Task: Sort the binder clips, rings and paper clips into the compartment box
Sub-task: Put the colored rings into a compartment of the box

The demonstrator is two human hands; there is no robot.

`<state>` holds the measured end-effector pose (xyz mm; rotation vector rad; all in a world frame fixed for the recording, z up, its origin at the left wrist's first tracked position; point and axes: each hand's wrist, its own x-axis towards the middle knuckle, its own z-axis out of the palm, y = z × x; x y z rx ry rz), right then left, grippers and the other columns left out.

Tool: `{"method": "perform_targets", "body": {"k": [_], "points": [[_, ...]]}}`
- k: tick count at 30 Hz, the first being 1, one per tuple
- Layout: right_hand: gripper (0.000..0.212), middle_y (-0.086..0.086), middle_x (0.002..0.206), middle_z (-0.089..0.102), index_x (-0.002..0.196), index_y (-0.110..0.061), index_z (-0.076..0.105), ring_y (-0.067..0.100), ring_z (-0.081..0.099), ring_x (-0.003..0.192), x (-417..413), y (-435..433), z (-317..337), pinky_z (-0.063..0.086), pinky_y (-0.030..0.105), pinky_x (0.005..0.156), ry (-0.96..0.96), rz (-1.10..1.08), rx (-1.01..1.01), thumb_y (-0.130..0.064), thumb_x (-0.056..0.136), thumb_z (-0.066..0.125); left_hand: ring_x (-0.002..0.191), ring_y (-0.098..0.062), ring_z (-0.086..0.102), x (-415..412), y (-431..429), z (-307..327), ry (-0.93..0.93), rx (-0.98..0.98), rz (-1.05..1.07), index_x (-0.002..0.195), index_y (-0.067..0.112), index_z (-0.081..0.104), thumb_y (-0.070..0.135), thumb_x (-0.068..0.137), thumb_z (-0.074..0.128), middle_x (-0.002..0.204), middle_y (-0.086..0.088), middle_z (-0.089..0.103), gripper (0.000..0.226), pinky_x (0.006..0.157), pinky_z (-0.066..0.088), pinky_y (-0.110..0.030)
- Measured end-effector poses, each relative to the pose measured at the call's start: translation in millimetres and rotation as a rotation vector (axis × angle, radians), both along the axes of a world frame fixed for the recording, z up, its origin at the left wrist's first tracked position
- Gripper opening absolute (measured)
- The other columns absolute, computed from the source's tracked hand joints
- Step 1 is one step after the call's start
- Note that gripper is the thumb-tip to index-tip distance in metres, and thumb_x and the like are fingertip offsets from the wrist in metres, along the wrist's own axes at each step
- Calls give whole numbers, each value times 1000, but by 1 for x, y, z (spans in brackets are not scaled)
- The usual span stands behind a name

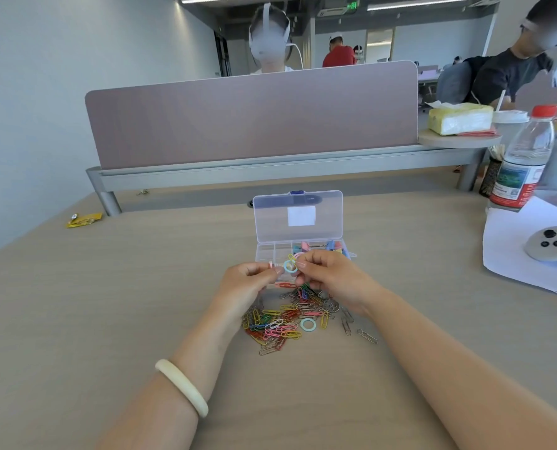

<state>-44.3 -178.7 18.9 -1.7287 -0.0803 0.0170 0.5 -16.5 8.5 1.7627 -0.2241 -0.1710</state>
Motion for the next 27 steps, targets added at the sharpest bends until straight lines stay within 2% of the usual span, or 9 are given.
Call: {"method": "perform_targets", "body": {"k": [2, 8, 12, 17, 19, 22, 24, 25, 27], "points": [[18, 0, 72, 62, 82, -17, 61, 4, 55, 67, 1, -1, -2, 41, 18, 68, 42, 20, 80, -18, 94, 48, 54, -12, 36, 0, 0, 0, 30, -44, -24, 78, 9, 72, 29, 73, 72, 59, 0, 45, 20, 55, 29, -25], [18, -6, 65, 66, 85, -12, 60, 1, 59, 60, 1, -4, -1, 42, 15, 60, 135, 83, 277, -13, 95, 45, 54, -9, 40, 0, -2, 0, 52, -132, -96, 79, 13, 73, 25, 74, 71, 71, -7, 49, 12, 53, 33, -19], [19, -9, 56, 67, 80, -13, 59, -1, 59, 55, 1, -3, -1, 41, 14, 58, 142, 74, 241, -14, 94, 47, 53, -9, 38, -1, -3, 0, 42, -103, -93, 83, 9, 72, 23, 75, 70, 63, -3, 47, 16, 48, 33, -14], [18, -4, 59, 66, 75, -16, 65, 7, 54, 60, 4, -4, -7, 41, 13, 53, 137, 28, 110, -18, 90, 55, 54, -10, 37, -5, -5, 0, 0, -33, -102, 83, 5, 69, 20, 78, 67, 60, -1, 45, 16, 53, 30, -21], [19, -6, 54, 65, 73, -16, 64, 6, 53, 55, 4, -4, -3, 38, 12, 49, 134, -11, 84, -17, 90, 56, 51, -7, 36, -6, -5, 1, -36, -7, -106, 82, 4, 69, 21, 78, 68, 56, 2, 44, 17, 50, 30, -18], [17, -7, 50, 63, 73, -7, 64, 4, 53, 49, 2, -16, 5, 41, 8, 49, 27, -152, -216, -15, 87, 60, 48, -7, 34, -3, 0, 3, -37, -5, -57, 77, 6, 69, 22, 78, 68, 52, 4, 42, 17, 49, 30, -17], [15, 3, 62, 66, 77, 2, 66, 9, 54, 55, 1, -26, 5, 47, 17, 61, -31, -188, -524, -11, 84, 62, 47, -8, 33, 0, 4, 4, -29, -18, -8, 77, 1, 68, 22, 77, 68, 55, 0, 40, 21, 52, 29, -21], [12, 3, 65, 65, 79, 1, 68, 9, 53, 58, 1, -29, 5, 48, 23, 65, -24, -166, -654, -9, 82, 61, 46, -7, 33, 1, 5, 4, -26, -18, 7, 78, 0, 67, 23, 77, 69, 56, 0, 40, 23, 53, 29, -22], [11, -3, 67, 64, 82, -4, 70, 5, 50, 61, -2, -30, 5, 43, 19, 63, 8, -100, -855, -7, 81, 60, 45, -6, 33, 1, 4, 5, -24, -12, 2, 74, 4, 69, 23, 77, 69, 55, 1, 40, 19, 53, 30, -22]]}}
